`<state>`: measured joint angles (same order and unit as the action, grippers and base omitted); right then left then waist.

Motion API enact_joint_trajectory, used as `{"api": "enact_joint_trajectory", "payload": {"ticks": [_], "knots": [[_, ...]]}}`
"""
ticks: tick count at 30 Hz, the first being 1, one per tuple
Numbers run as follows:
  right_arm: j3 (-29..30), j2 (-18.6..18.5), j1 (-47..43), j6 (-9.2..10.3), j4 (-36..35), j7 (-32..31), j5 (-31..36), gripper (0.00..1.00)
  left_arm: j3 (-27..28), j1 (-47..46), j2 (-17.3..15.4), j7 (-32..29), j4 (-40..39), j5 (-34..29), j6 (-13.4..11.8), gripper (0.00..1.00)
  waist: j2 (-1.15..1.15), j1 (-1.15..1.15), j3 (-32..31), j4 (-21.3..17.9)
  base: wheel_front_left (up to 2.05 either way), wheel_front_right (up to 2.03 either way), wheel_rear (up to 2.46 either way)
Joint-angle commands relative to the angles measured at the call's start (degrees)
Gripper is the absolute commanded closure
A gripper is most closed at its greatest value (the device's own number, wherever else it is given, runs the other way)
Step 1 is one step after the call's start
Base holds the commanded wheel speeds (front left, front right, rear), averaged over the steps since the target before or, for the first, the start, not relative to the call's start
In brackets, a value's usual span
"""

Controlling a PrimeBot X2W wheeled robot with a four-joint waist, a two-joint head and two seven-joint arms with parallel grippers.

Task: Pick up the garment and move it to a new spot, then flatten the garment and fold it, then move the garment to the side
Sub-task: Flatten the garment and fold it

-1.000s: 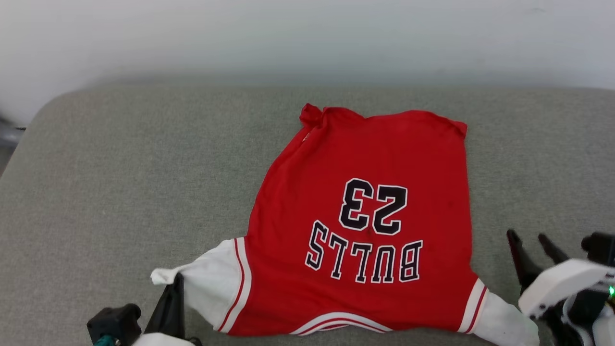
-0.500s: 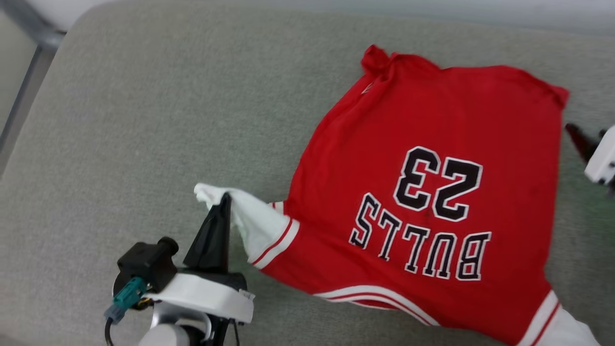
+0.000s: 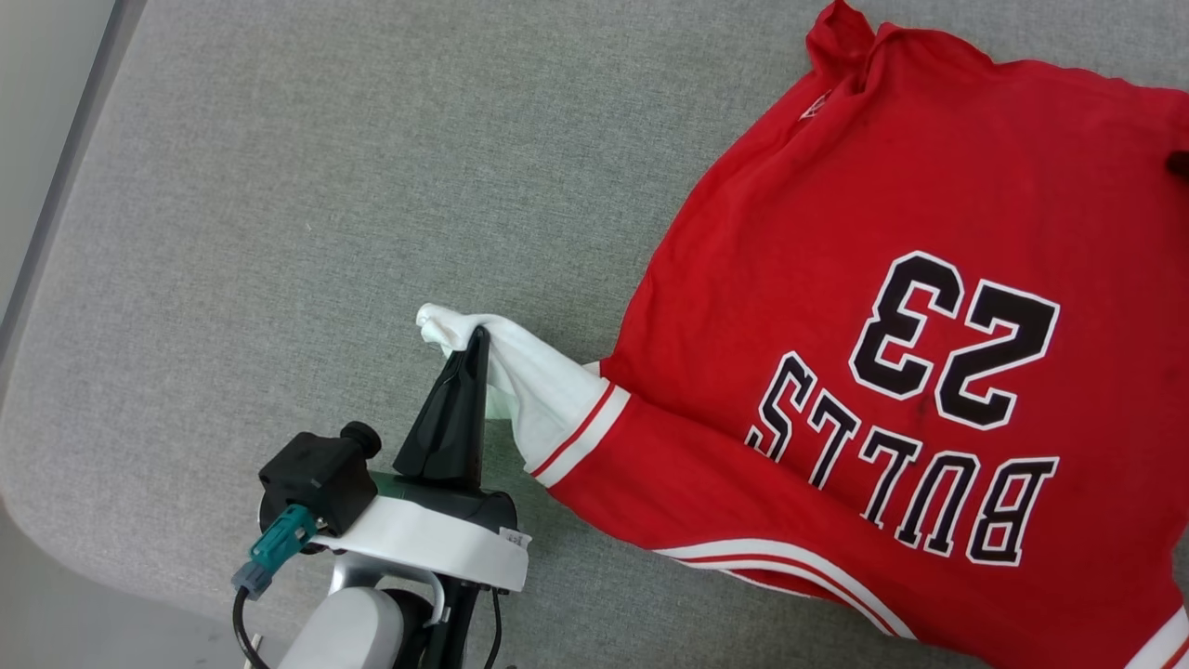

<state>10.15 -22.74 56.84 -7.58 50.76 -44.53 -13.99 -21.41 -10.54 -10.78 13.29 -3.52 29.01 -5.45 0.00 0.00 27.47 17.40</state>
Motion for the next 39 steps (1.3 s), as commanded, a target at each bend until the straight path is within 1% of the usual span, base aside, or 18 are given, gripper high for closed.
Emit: {"api": "enact_joint_trajectory", "payload": {"ticks": [1,2,5,9,12,14,17,20,23,28,33,39], "knots": [[-0.58,1.83,-5.95,0.15,5.28,-4.13,2.47,0.87,0.2,-0.51,0.04,0.27,0.19,0.28,0.26,1.0,0.0,0.0,-0.08,-0.06,0.0,0.0,0.0],[-0.07,2.11,-5.78,0.15,5.12,-4.1,2.62,1.0,0.28,-0.48,0.04,0.36,0.4,0.29,0.23,1.0,0.0,0.0,-0.21,-0.19,0.0,0.0,0.0],[0.52,2.26,-5.07,0.14,3.54,-3.42,3.14,1.0,0.55,-0.09,-0.14,0.45,1.08,0.4,0.12,1.0,0.0,0.0,-1.39,-0.73,0.0,0.0,0.0],[-0.01,0.47,-4.02,0.14,-0.56,-1.15,3.13,1.0,0.9,1.04,-0.85,0.21,2.42,0.76,-0.26,1.0,0.0,0.0,-4.49,-1.71,0.0,0.0,0.0],[-2.22,-1.18,-5.06,0.13,-4.94,0.11,2.24,1.0,1.47,2.61,-1.61,-0.18,3.52,1.03,-0.76,1.0,0.0,0.0,-7.93,-2.83,0.0,0.0,0.0],[-4.13,-1.92,-7.48,0.12,-8.06,0.02,0.97,1.0,2.16,3.96,-2.26,-0.3,4.06,1.45,-1.32,1.0,0.0,0.0,-10.35,-3.95,0.0,0.0,0.0],[-5.42,-3.72,-12.73,0.12,-13.53,-0.88,-1.52,1.0,3.2,6.09,-3.06,-0.65,4.4,2.01,-2.31,1.0,0.0,0.0,-13.36,-5.87,0.0,0.0,0.0],[-5.93,-4.71,-19.03,0.12,-19.8,-1.81,-4.05,1.0,4.28,8.43,-3.97,-1.03,4.47,2.64,-3.3,1.0,0.0,0.0,-16.08,-8.28,0.0,0.0,0.0],[-4.71,-4.87,-26.9,0.12,-26.52,-2.85,-6.14,1.0,4.88,10.5,-4.72,-1.92,4.31,3.09,-4.07,1.0,0.0,0.0,-18.17,-10.75,0.0,0.0,0.0],[-0.53,-1.72,-41.83,0.11,-38.16,-3.81,-7.44,1.0,5.99,13.65,-6.3,-3.37,3.85,3.81,-5.49,1.0,0.0,0.0,-20.88,-14.53,0.0,0.0,0.0],[3.3,4.53,-56.19,0.11,-47.76,-3.56,-6.97,1.0,6.96,16.17,-7.34,-4.71,3.78,4.53,-6.62,1.0,0.0,0.0,-22.56,-17.91,0.0,0.0,0.0],[6.11,13.45,-69.09,0.1,-53.65,-2.23,-6.13,1.0,7.51,17.91,-8.06,-5.69,4.43,5.4,-7.1,1.0,0.0,0.0,-24.26,-20.49,0.0,0.0,0.0]]}}
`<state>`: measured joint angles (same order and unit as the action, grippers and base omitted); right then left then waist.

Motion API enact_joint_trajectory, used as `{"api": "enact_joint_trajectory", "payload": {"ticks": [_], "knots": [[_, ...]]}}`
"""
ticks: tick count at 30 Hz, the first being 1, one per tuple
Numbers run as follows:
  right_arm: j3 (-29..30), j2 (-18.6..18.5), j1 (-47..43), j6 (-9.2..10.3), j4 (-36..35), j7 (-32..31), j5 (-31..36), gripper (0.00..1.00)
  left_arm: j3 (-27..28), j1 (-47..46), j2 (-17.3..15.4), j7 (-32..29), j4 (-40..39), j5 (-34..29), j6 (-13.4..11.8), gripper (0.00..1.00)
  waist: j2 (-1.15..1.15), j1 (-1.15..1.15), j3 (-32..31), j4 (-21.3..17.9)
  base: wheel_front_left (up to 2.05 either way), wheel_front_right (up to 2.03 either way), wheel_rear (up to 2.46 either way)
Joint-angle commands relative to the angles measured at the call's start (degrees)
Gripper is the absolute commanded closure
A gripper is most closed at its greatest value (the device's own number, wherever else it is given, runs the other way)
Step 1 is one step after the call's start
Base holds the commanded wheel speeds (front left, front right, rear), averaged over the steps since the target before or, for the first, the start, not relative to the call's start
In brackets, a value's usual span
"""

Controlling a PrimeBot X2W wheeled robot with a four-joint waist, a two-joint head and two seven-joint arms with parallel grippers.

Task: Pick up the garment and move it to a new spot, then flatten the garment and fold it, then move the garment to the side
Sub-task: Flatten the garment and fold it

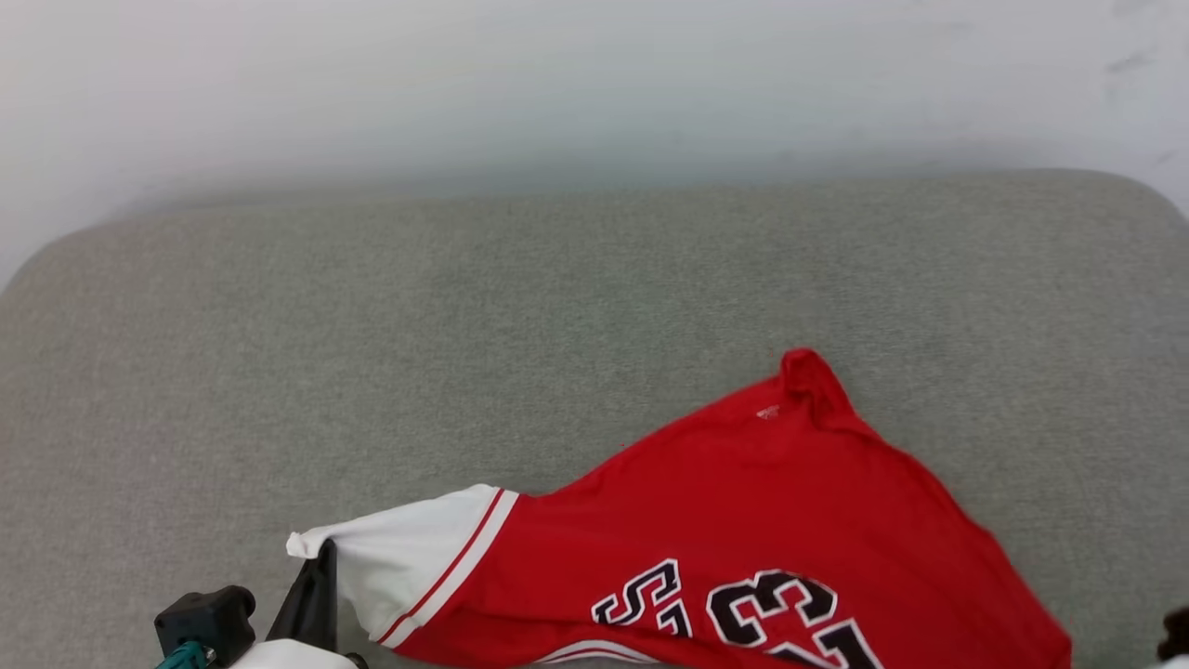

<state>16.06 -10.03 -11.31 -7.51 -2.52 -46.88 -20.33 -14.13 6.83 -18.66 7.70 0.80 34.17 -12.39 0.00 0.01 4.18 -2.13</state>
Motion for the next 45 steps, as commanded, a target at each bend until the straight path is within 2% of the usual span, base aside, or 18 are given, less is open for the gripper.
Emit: {"api": "enact_joint_trajectory", "payload": {"ticks": [1,5,6,7,8,12,16,20,23,26,28,33,37,45], "knots": [[0.49,2.13,-2.74,0.04,-0.92,0.57,0.48,1.0,0.29,0.79,-0.27,-0.26,0.16,0.27,-0.2,1.0,0.0,-0.01,-1.15,-1.22,0.0,0.0,0.0],[1.02,5.87,-8.12,0.04,-1.76,1.95,0.12,1.0,0.08,0.82,-0.67,-0.79,0.43,0.47,-0.14,1.0,0.0,-0.01,-1.31,-1.85,0.0,0.0,0.0],[0.96,6.33,-8.85,0.04,-1.42,2.54,-0.1,0.89,0.12,0.76,-0.75,-0.88,0.44,0.56,-0.14,1.0,0.0,-0.01,-1.24,-2.06,0.0,0.0,0.0],[0.57,6.54,-9.52,0.05,-1.1,3.37,0.65,0.39,0.07,0.66,-0.8,-0.99,0.47,0.6,-0.1,1.0,0.0,-0.01,-1.16,-2.21,0.0,0.0,0.0],[0.07,6.79,-9.65,0.04,-0.93,4.69,0.76,0.0,-0.05,0.51,-0.8,-0.93,0.49,0.62,-0.05,1.0,0.0,-0.01,-1.1,-2.31,0.0,0.0,0.0],[-1.36,7.11,-7.76,0.04,-0.53,13.15,0.09,0.0,-0.42,0.09,-0.77,-1.25,0.26,0.52,-0.16,1.0,0.0,-0.01,-0.77,-2.68,0.0,0.0,0.0],[-2.42,6.8,-4.07,0.03,-0.39,24.72,0.05,0.0,-0.81,-0.42,-0.76,-1.36,-0.11,0.32,-0.2,1.0,0.0,-0.01,-0.04,-2.85,0.0,0.0,0.0],[-4.63,4.25,1.8,0.04,1.4,34.37,-0.05,0.0,-1.03,-1.34,-0.57,-1.22,-0.52,0.2,-0.13,1.0,0.0,-0.01,1.17,-2.9,0.0,0.0,0.0],[-7.28,2.01,7.59,0.04,4.46,37.39,-0.75,0.0,-1.19,-2.4,-0.46,-0.94,-1.18,-0.18,-0.14,1.0,0.0,-0.01,2.81,-2.73,0.0,0.0,0.0],[-9.61,0.26,11.61,0.04,6.71,36.56,-1.29,0.0,-1.38,-3.35,-0.41,-0.86,-1.74,-0.36,-0.02,1.0,0.0,-0.01,3.99,-2.36,0.0,0.0,0.0],[-12.66,-1.66,15.64,0.04,8.64,33.58,-2.08,0.0,-1.64,-4.47,-0.37,-0.71,-2.1,-0.73,0.2,1.0,0.0,-0.01,5.32,-1.78,0.0,0.0,0.0],[-21.27,-7.17,24.78,0.03,11.29,20.14,-4.53,0.0,-2.41,-7.16,-0.14,-0.19,-2.35,-1.28,1.06,1.0,0.0,-0.01,8.16,-0.39,0.0,0.0,0.0],[-26.66,-10.15,31.42,0.04,11.83,10.84,-6.18,0.0,-3.26,-9.27,0.21,0.11,-2.83,-1.84,1.72,1.0,0.0,-0.01,10.53,0.8,0.0,0.0,0.0],[-35.48,-13.42,42.06,0.04,17.52,3.97,-7.83,0.0,-4.58,-13.4,0.45,0.62,-3.77,-2.75,2.7,1.0,0.0,-0.01,15.16,2.99,0.0,0.0,0.0]]}}
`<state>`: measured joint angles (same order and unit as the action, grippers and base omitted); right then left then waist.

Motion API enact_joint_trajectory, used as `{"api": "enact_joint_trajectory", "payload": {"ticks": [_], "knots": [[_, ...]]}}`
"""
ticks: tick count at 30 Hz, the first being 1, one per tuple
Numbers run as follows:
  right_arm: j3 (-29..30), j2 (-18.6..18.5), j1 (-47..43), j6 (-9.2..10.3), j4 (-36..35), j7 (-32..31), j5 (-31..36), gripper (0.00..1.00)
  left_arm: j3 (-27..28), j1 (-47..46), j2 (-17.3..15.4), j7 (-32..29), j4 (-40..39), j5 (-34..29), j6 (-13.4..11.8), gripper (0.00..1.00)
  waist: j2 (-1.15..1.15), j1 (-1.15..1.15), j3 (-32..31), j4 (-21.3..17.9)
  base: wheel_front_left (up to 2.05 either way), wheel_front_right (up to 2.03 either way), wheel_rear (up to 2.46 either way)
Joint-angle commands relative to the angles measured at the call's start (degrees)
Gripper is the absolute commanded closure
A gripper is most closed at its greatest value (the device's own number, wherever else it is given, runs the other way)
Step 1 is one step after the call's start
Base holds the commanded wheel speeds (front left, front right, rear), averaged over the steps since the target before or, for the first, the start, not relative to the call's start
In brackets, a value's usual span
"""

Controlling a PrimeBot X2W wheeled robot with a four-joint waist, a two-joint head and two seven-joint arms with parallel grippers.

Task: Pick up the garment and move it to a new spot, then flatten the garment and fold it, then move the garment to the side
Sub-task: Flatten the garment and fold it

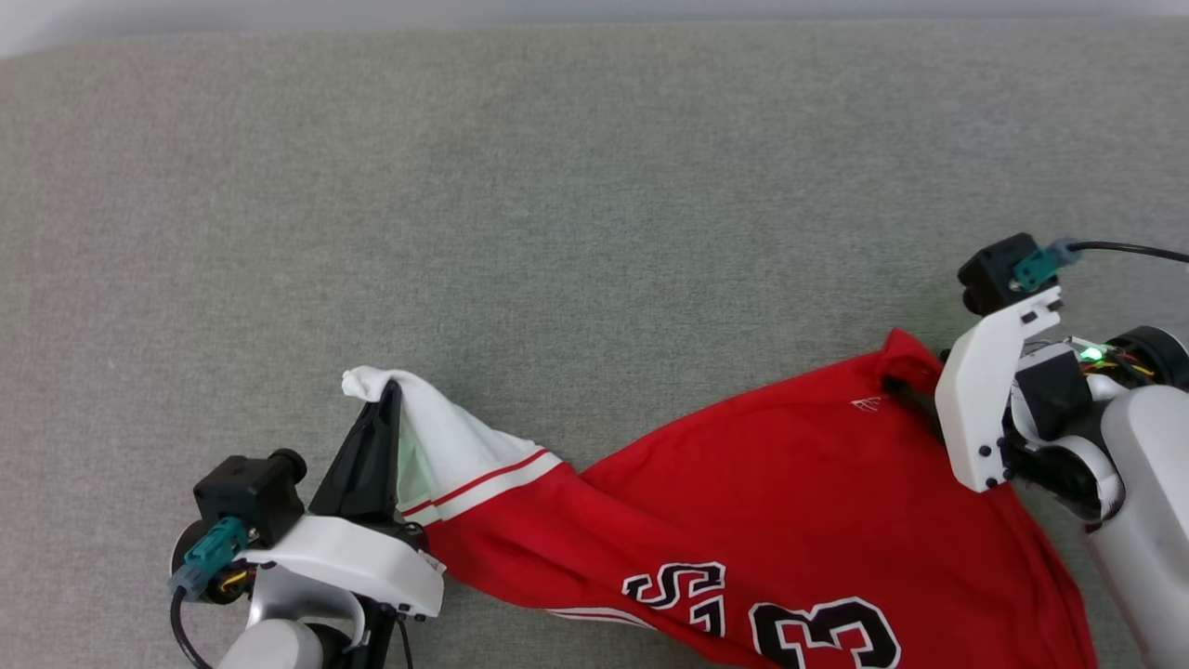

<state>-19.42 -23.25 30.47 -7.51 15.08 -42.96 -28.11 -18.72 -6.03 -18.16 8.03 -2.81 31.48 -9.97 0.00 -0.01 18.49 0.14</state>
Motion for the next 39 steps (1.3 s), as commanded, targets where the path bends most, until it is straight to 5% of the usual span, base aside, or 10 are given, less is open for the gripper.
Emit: {"api": "enact_joint_trajectory", "payload": {"ticks": [1,7,8,9,10,22,29,39], "knots": [[-0.93,-0.6,1.04,0.04,1.28,-0.67,-0.22,0.0,-0.11,-0.86,-0.02,0.34,-0.26,-0.17,0.28,1.0,0.0,0.01,1.29,0.92,0.0,0.0,0.0],[-5.44,-0.8,0.9,0.04,10.4,-6.26,-3.49,0.0,-0.39,-1.46,0.14,0.72,0.25,-0.05,0.46,1.0,0.0,0.01,2.11,1.8,0.0,0.0,0.0],[-5.91,-0.81,0.67,0.04,11.47,-7.06,-4.0,0.35,-0.39,-1.47,0.15,0.72,0.42,0.07,0.5,1.0,0.0,0.01,2.1,1.88,0.0,0.0,0.0],[-6.21,-0.81,0.59,0.04,12.11,-7.36,-4.48,0.84,-0.42,-1.46,0.16,0.77,0.57,0.15,0.56,1.0,0.0,0.01,1.99,1.95,0.0,0.0,0.0],[-6.24,-0.73,0.72,0.04,12.68,-7.43,-4.97,1.0,-0.38,-1.43,0.13,0.83,0.73,0.28,0.61,1.0,0.0,0.01,1.85,1.98,0.0,0.0,0.0],[-2.85,-2.81,7.75,0.06,10.7,1.72,-5.65,1.0,-0.08,-6.95,-2.63,-1.42,1.63,-1.09,1.14,1.0,0.0,0.01,-3.65,0.04,0.0,0.0,0.0],[2.54,-1.18,12.39,0.04,10.79,7.46,-0.21,1.0,-0.06,-20.63,-4.26,-5.52,6.39,-1.79,3.89,1.0,0.0,0.01,-5.17,-2.27,0.0,0.0,0.0],[8.26,2.38,23.85,0.04,13.92,15.24,7.46,1.0,0.13,-44.08,-3.21,-7.23,23.71,-2.89,6.98,1.0,0.0,0.01,-4.14,-4.19,0.0,0.0,0.0]]}}
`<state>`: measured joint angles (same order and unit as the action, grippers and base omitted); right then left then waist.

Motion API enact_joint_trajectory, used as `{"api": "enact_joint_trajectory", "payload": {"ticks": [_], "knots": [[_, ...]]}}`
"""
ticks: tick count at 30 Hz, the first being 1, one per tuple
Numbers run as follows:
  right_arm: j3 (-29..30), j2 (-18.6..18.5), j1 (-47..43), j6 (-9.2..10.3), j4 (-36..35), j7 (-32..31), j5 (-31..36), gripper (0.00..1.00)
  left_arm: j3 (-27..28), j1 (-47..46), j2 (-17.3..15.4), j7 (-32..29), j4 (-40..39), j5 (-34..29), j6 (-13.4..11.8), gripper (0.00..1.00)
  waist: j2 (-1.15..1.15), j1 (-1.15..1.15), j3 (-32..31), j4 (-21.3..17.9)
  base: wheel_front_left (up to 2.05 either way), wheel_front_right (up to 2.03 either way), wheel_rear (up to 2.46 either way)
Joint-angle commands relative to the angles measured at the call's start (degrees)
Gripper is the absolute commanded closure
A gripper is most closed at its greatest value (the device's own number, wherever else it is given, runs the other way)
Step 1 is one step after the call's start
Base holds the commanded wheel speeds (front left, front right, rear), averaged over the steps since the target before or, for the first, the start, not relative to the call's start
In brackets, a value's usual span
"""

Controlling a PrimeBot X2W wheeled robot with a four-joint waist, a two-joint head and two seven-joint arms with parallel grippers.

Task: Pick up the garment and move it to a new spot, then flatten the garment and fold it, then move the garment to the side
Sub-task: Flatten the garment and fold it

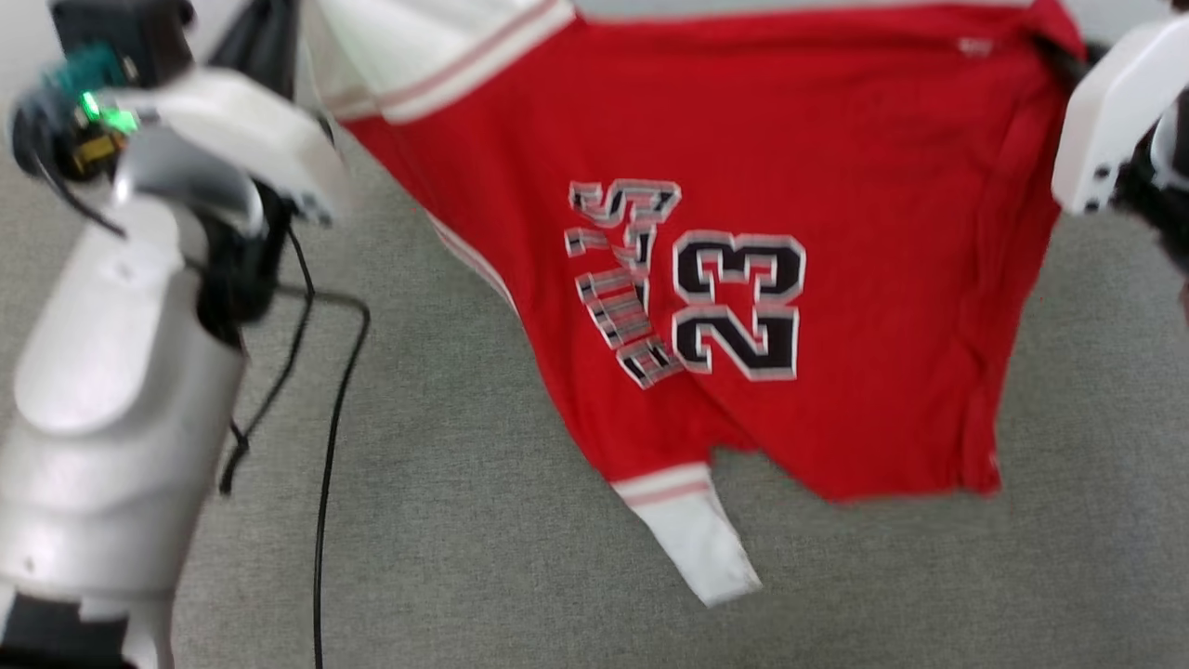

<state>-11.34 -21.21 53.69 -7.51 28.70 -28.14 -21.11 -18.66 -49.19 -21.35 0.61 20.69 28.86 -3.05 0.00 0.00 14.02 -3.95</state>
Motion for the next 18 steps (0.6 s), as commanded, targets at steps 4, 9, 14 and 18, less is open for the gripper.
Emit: {"api": "enact_joint_trajectory", "payload": {"ticks": [4,9,14,18], "knots": [[1.81,1.5,7.37,0.05,2.19,4.27,3.39,1.0,1.34,-11.24,-0.61,1.49,6.97,-1.25,0.17,1.0,0.0,0.0,2.13,-0.53,0.0,0.0,0.0],[3.64,3.47,15.67,0.06,5.64,8.57,6.15,1.0,2.06,-22.6,-2.02,3.1,14.45,-2.56,0.91,1.0,0.0,0.0,4.12,-1.26,0.0,0.0,0.0],[5.43,4.47,24.3,0.07,9.04,12.2,8.87,1.0,2.85,-31.99,-3.7,4.13,19.12,-3.37,1.14,1.0,0.0,0.0,7.28,-1.43,0.0,0.0,0.0],[6.49,5.13,29.37,0.07,11.0,13.95,9.87,1.0,3.34,-37.01,-4.61,4.54,20.87,-3.72,1.2,1.0,0.0,0.0,10.0,-1.35,0.0,0.0,0.0]]}}
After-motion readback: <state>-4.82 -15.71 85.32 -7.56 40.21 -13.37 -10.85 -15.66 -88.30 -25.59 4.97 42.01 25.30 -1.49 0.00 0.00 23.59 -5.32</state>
